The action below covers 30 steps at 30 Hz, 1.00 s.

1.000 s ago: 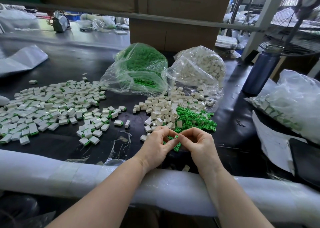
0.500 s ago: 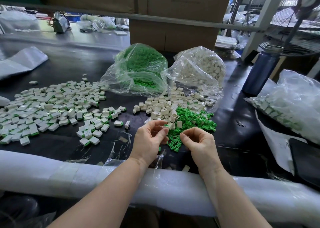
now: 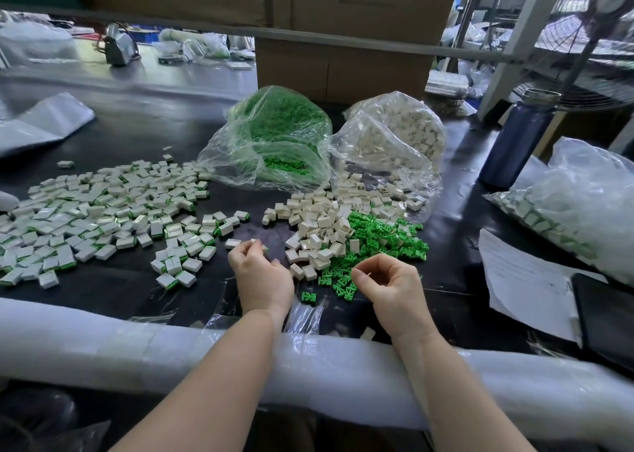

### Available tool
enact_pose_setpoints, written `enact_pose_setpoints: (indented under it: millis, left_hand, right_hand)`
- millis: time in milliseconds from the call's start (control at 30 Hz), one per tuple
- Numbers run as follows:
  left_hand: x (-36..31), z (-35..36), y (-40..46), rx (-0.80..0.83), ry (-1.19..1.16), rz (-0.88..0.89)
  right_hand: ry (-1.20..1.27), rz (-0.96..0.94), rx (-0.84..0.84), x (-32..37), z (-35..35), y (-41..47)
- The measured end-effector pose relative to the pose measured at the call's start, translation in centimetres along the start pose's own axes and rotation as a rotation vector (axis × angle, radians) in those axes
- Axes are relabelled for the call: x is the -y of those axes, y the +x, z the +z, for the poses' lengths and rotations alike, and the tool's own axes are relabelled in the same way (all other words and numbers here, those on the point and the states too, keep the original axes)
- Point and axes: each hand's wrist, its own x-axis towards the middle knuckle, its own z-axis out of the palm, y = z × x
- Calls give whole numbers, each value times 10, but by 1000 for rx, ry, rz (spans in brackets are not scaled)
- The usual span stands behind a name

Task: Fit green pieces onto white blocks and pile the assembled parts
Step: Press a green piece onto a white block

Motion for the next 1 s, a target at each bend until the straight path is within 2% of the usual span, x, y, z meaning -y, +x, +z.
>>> enact_pose_setpoints:
  millis: [100,200,300,433,833,1000]
  left_hand:
    - [-2,2,-2,52,87,12]
    - [-4,1,-3,83,142,7]
    - [-4,1,-3,109,159,9]
    - [-2,2,-3,130,177,14]
    - [1,5,-5,130,253,66]
    - [-1,5,-7,110,299,103]
  right_hand:
    - [-164,-60,69,0,5,-2]
    - [-426,-221,147,1,11,-6]
    - [-572,-361,229,3,16,-8]
    - [-742,-409,331,4,20,-9]
    - [-693,-413,266,5,20,-10]
    - [-655,-380,161,5,17,-9]
